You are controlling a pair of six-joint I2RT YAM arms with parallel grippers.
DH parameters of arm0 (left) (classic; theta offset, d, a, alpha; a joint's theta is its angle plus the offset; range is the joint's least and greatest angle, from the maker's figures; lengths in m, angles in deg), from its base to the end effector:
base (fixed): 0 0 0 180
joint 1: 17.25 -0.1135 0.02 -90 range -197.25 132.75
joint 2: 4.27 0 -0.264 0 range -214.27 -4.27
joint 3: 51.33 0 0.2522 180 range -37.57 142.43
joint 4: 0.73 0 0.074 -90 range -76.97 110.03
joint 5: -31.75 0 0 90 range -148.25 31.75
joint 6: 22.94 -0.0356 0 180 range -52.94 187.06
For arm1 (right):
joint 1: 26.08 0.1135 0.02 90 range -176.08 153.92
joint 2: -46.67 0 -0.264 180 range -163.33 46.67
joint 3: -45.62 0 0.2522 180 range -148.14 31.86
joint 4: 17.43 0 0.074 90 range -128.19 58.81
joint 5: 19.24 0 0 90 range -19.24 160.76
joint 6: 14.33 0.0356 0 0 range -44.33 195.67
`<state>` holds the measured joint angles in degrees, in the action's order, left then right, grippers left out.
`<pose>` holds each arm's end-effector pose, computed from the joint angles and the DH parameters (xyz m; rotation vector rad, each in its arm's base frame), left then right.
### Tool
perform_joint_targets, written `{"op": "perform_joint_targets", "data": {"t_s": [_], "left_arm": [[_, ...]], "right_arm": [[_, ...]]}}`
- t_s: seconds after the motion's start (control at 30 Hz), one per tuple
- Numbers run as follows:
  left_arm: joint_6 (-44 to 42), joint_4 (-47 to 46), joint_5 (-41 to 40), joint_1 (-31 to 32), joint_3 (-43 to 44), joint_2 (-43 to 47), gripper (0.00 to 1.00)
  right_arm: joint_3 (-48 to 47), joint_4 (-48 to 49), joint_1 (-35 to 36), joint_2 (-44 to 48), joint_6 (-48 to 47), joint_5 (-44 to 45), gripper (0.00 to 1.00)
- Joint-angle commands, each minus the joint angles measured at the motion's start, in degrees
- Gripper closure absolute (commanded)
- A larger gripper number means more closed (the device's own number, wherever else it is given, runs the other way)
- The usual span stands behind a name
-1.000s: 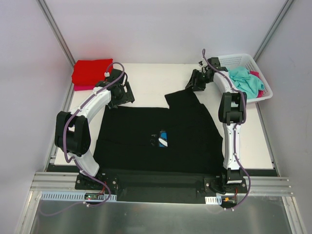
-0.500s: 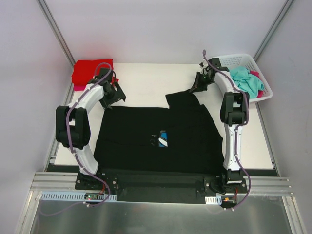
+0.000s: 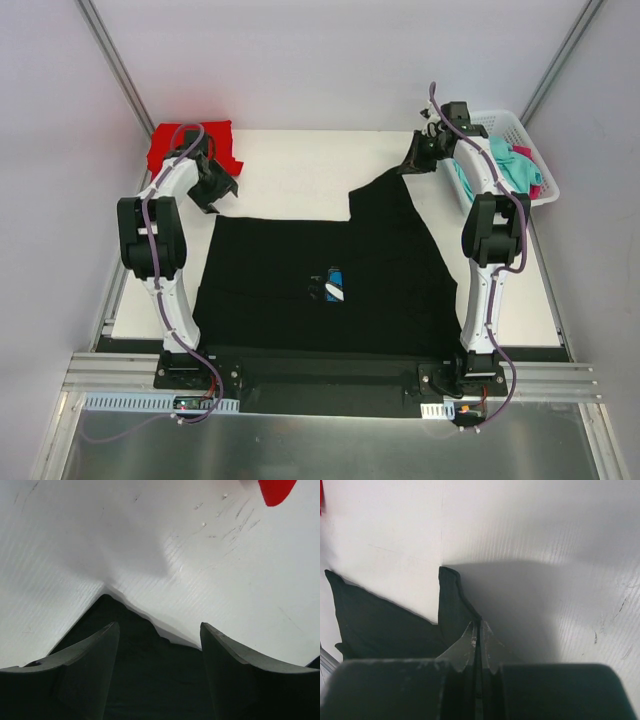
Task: Fold and stack the t-shirts
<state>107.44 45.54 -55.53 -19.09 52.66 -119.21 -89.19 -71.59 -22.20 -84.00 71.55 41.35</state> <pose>0.4381 0.0124 0.2129 -0.9193 2.4316 -0.3106 0.5087 0.0520 0.2515 -0.3920 2.3545 0.6218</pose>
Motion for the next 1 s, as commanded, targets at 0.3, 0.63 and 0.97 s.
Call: {"op": "perform_joint_targets", "data": {"t_s": [0.3,0.63,0.97], "left_arm": [[-0.9,13.9,-2.3,0.4,10.1,-7.9,0.34],[-2.6,24.4,-6.0,-0.2,19.9,-11.1,0.32],[-3.4,31.8,-6.2,-0.7,28.0,-18.3,0.37]], "right_arm": [[1.3,-1.1,-0.2,3.4,-0.9,-0.2,0.99],[3.5,-0.1,-0.2,5.2,-0.5,-1.1,0.99],[3.5,0.2,-0.9,5.7,0.1,-2.0,0.99]]}}
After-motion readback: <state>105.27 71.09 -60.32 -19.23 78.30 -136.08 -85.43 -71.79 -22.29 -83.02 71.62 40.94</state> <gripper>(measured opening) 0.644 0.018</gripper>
